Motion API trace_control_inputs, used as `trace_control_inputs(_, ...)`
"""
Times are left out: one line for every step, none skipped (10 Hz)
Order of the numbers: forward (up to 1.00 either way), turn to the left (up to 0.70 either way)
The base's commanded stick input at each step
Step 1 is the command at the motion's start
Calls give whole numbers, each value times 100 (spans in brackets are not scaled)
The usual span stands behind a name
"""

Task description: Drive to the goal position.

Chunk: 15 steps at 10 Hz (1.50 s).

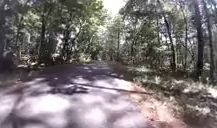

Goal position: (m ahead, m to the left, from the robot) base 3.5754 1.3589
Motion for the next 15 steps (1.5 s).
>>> trace_control_inputs(45,0)
trace_control_inputs(45,0)
trace_control_inputs(45,0)
trace_control_inputs(45,0)
trace_control_inputs(45,0)
trace_control_inputs(45,0)
trace_control_inputs(45,0)
trace_control_inputs(45,0)
trace_control_inputs(45,0)
trace_control_inputs(45,0)
trace_control_inputs(45,0)
trace_control_inputs(45,0)
trace_control_inputs(45,0)
trace_control_inputs(45,0)
trace_control_inputs(45,0)
